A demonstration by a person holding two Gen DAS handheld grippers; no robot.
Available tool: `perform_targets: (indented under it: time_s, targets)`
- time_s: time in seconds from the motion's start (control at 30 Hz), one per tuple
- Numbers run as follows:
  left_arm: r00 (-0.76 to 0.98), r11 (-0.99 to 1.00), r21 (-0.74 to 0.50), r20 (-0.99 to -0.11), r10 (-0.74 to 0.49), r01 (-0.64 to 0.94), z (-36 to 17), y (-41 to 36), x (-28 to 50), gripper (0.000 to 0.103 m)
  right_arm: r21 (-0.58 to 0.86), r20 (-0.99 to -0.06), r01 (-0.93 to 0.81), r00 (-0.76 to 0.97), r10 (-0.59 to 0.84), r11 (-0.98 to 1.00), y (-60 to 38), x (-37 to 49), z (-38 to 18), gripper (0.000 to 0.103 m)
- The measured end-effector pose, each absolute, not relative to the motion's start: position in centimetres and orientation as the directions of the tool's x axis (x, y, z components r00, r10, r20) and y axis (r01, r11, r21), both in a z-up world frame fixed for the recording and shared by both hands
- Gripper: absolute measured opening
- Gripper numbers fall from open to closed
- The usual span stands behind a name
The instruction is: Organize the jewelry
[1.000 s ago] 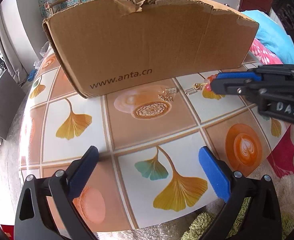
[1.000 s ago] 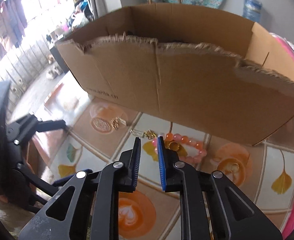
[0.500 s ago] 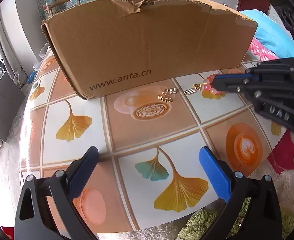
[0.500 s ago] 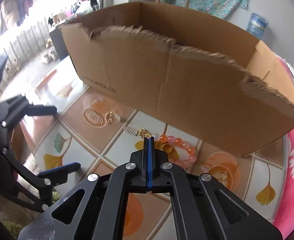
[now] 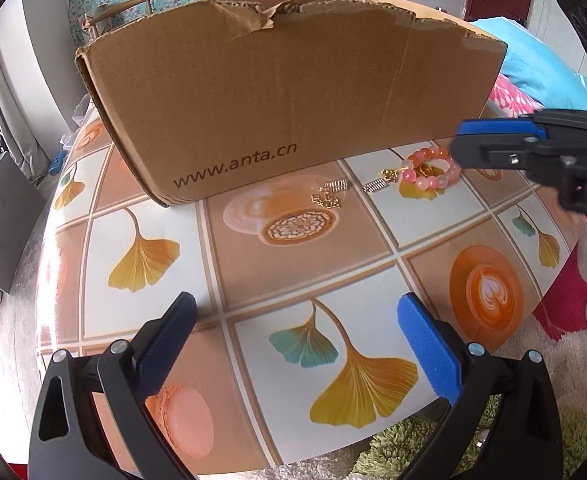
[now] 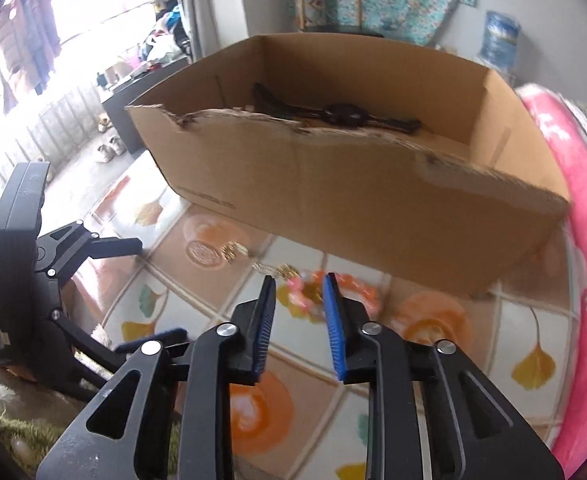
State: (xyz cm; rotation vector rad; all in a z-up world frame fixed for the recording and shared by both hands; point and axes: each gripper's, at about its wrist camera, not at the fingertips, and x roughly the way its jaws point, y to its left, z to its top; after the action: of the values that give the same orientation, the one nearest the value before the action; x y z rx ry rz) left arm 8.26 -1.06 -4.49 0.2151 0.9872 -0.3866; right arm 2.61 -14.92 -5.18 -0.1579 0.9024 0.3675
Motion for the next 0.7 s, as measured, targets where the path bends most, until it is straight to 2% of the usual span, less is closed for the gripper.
perform_targets:
  time_s: [0.1, 0.13, 0.2, 0.37, 0.47, 0.6, 0.7]
  targets:
    - [0.494, 0.911, 0.002, -0.841, -0.221, 0.412, -4.5, -1.0, 8.3, 0.099, -0.002, -0.795, -0.406, 0.555, 0.245, 0.914, -13.3, 4.0, -6.4, 0.024]
    - [0.496, 0.911, 0.001, -0.839, -0.224, 0.413, -4.6, -0.9, 8.2, 0.099, -0.007, -0.808, -0.414, 0.538, 0.238, 0.91, -12.9, 4.6, -7.0, 0.021]
    - [0.5, 0.91, 0.003, -0.836, -0.225, 0.414, -4.5, -0.9, 8.1, 0.099, -0.025, -0.825, -0.414, 0.522, 0.215, 0.91, -12.7, 5.2, -7.7, 0.001]
    - [0.585, 0.91, -0.011, -0.763, -0.276, 0.414, -2.8, -0.4, 7.8, 0.097, -0.009, -0.832, -0.389, 0.514, 0.209, 0.921, -13.9, 4.5, -7.6, 0.0]
    - [0.604, 0.897, -0.037, -0.727, -0.327, 0.441, -2.0, -0.7, 8.5, 0.086, 0.012, -0.836, -0.345, 0.512, 0.199, 0.939, -15.4, 3.6, -7.6, 0.0]
    - [0.565, 0.868, -0.058, -0.737, -0.37, 0.493, -2.4, -1.8, 10.2, 0.056, 0.03, -0.841, -0.295, 0.509, 0.184, 0.955, -17.2, 2.9, -7.9, 0.0]
    - [0.532, 0.849, -0.074, -0.75, -0.393, 0.523, -2.8, -2.6, 11.0, 0.044, 0.057, -0.832, -0.282, 0.517, 0.201, 0.958, -18.2, 2.6, -7.6, 0.0]
